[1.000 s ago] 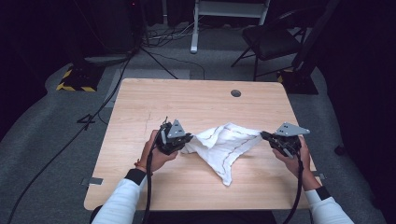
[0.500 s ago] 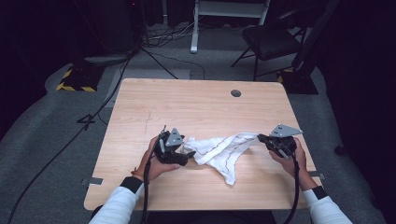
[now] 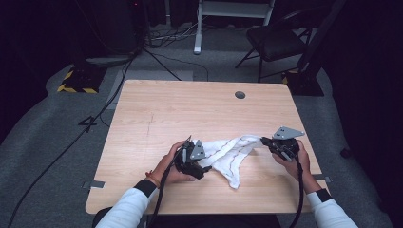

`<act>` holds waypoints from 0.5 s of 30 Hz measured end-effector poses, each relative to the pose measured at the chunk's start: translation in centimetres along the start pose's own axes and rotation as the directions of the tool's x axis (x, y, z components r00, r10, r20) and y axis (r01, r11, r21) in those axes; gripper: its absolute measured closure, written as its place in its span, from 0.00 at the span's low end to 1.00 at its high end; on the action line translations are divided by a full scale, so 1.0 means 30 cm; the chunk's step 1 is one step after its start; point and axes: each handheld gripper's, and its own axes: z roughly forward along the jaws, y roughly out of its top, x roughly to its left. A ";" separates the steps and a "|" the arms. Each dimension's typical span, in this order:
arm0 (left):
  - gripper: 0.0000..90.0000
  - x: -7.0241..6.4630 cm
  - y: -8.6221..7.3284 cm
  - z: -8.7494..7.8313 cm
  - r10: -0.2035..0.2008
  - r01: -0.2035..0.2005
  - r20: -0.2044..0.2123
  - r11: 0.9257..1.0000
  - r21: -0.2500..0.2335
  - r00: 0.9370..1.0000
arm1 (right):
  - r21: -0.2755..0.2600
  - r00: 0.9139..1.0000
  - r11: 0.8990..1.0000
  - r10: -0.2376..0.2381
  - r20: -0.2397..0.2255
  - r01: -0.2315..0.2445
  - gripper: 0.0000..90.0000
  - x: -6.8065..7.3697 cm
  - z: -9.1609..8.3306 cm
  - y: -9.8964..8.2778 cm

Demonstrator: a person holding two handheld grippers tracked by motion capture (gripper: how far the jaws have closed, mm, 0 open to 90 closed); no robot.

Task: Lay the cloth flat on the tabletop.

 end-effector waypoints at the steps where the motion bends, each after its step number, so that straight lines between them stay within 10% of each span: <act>1: 0.21 0.004 -0.004 0.021 0.004 -0.004 0.003 0.999 0.032 1.000 | 0.003 1.000 1.000 -0.001 0.000 0.001 0.98 0.000 0.001 0.000; 8: 0.35 0.013 -0.021 0.054 0.012 -0.013 0.005 0.997 0.083 1.000 | 0.010 1.000 1.000 0.001 -0.005 -0.001 0.98 0.000 0.007 -0.002; 15: 0.73 0.044 -0.020 0.022 0.010 -0.011 0.028 1.000 0.020 1.000 | 0.005 1.000 1.000 -0.006 -0.004 0.006 0.98 0.003 0.005 0.000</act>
